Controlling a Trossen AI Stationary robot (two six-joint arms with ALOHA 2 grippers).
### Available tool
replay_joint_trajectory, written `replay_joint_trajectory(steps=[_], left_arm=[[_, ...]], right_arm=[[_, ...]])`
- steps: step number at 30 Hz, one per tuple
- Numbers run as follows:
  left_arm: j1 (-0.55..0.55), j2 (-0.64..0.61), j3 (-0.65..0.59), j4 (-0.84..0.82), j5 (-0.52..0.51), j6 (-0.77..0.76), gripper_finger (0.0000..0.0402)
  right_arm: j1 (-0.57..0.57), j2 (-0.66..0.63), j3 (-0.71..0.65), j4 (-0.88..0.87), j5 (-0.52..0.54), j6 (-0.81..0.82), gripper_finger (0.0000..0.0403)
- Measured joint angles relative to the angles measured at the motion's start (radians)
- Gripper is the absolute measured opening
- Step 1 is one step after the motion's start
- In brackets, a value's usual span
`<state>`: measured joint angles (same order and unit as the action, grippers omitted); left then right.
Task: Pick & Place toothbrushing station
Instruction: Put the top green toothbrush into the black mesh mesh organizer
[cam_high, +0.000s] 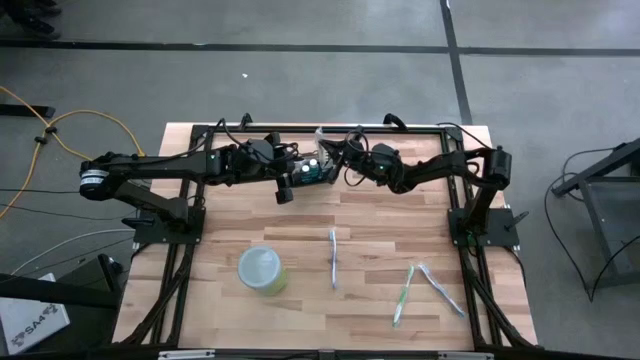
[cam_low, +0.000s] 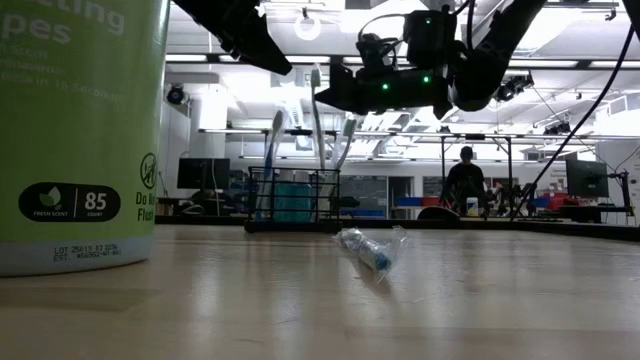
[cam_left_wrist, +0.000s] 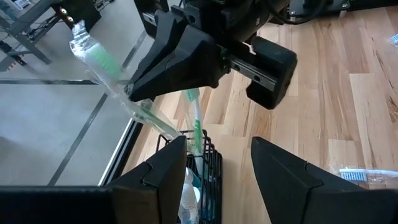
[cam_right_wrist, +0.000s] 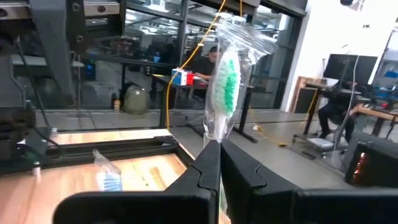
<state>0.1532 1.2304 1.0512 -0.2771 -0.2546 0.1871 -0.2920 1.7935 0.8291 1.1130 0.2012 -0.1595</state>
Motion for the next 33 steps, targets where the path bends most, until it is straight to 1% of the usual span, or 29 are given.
replay_joint_trajectory(steps=[7, 11, 15, 22, 27, 33], left_arm=[[0.000, 0.000, 0.000, -0.001, 0.000, 0.000, 0.0173], [0.000, 0.000, 0.000, -0.001, 0.000, 0.000, 0.0173], [0.000, 0.000, 0.000, -0.001, 0.000, 0.000, 0.0173], [0.000, 0.000, 0.000, 0.000, 0.000, 0.000, 0.0173], [0.000, 0.000, 0.000, -0.001, 0.000, 0.000, 0.0173], [0.000, 0.000, 0.000, 0.000, 0.000, 0.000, 0.0173]], right_arm=[[0.004, -0.037, 0.001, -0.015, 0.010, -0.001, 0.0003], [0.004, -0.038, 0.001, -0.035, 0.017, -0.002, 0.0003], [0.010, -0.038, 0.001, -0.063, 0.058, -0.003, 0.0003], [0.011, -0.038, 0.001, -0.071, 0.072, 0.002, 0.0003], [0.011, -0.039, 0.001, -0.117, 0.074, 0.032, 0.0003], [0.043, -0.039, 0.000, -0.121, 0.120, 0.010, 0.0003]])
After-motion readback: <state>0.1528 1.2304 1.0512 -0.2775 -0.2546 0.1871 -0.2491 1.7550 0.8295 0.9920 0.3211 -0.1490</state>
